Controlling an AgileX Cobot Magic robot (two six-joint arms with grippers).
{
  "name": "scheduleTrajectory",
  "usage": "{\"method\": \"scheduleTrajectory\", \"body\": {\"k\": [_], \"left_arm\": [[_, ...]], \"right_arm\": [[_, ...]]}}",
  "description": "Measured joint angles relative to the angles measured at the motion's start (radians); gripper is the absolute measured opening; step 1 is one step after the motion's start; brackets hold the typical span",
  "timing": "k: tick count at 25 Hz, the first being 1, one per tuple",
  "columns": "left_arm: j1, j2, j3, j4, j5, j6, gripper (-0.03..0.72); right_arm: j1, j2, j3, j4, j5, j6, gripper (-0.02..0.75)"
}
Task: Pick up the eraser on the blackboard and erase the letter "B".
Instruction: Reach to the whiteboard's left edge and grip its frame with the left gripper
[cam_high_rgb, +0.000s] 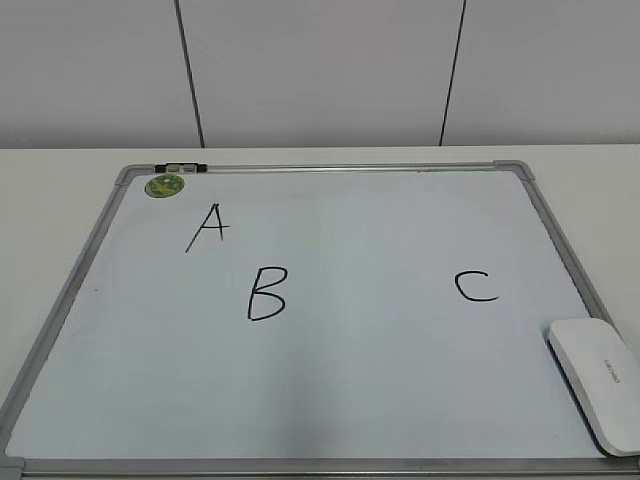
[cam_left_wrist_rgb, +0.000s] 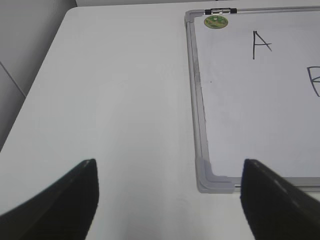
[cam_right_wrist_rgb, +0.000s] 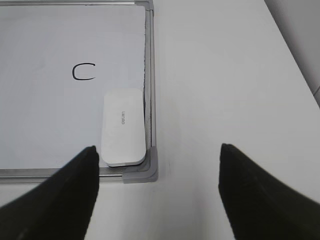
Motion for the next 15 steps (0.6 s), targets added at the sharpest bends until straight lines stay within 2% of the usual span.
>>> {"method": "scheduleTrajectory", "body": {"k": [9,15], "left_arm": [[0.0,0.0,0.0,0.0,0.0,0.0,0.648],[0.0,0.0,0.0,0.014,0.0,0.0,0.601]], "right_arm": [[0.0,0.0,0.0,0.0,0.0,0.0,0.574],[0.0,0.0,0.0,0.0,0.0,0.0,0.574]]}}
